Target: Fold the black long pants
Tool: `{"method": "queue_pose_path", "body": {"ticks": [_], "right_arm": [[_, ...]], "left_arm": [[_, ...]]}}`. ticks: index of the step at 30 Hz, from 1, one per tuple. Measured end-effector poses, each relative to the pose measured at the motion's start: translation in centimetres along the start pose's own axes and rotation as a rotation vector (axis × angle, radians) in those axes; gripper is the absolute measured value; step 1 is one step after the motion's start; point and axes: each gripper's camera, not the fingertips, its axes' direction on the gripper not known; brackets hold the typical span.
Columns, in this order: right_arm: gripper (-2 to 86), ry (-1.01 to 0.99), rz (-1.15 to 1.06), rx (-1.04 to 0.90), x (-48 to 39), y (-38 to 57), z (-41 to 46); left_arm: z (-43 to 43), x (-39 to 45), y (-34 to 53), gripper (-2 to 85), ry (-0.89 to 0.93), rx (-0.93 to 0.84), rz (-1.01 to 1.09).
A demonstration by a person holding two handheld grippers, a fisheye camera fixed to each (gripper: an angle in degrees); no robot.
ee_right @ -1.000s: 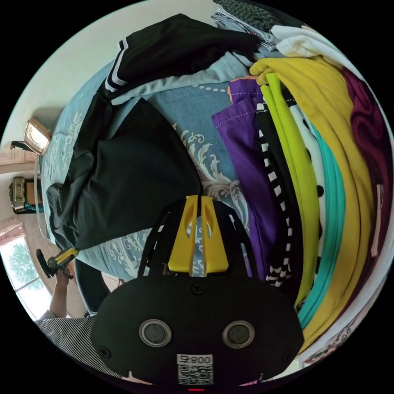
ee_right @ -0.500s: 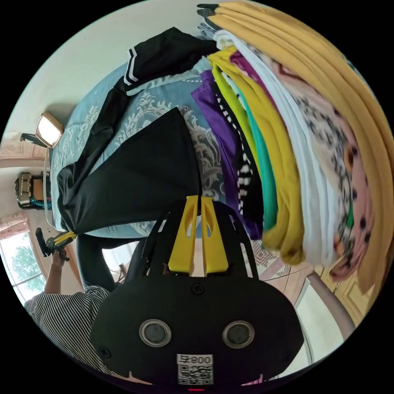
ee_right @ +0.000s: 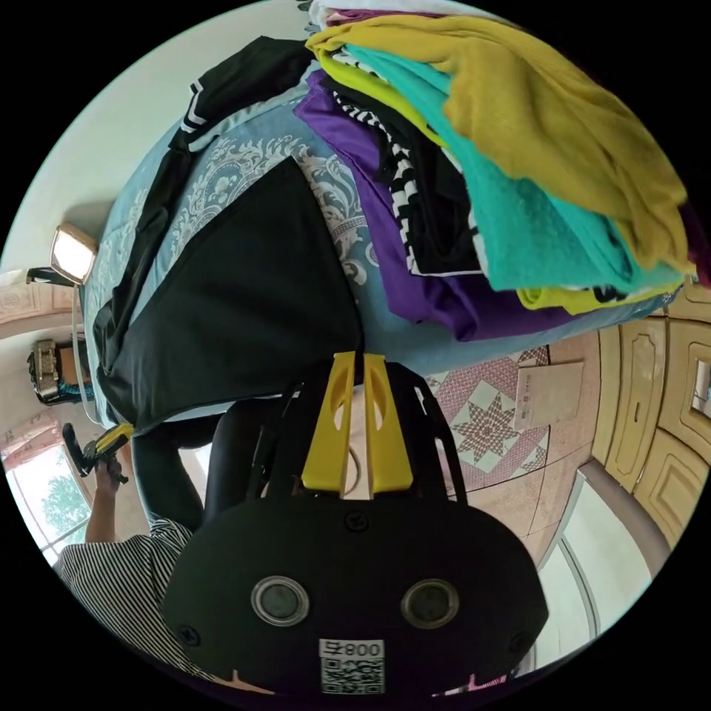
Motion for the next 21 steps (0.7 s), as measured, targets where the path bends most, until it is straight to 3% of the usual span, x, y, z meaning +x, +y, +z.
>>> {"method": "queue_pose_path", "body": {"ticks": [4,10,16,21], "right_arm": [[1.8,0.084,0.058,0.023,0.2,0.4,-0.2],[5.8,-0.006,-0.061,0.172,-5.3,-1.3,-2.6],[6.8,-0.132,-0.328,0.248,-17.0,-10.1,-3.4],[7.6,-0.053,-0.469,0.278,-26.3,-18.6,-3.7]], "left_arm": [[-2.8,-0.4,-0.6,7.4,0.101,0.142,-0.009],[-5.2,-2.0,-8.4,8.7,0.038,0.223,0.081],[-5.5,-3.3,-19.2,9.2,-0.153,0.185,0.209],[-3.8,-5.3,-24.5,9.4,-0.213,0.104,0.272]]}}
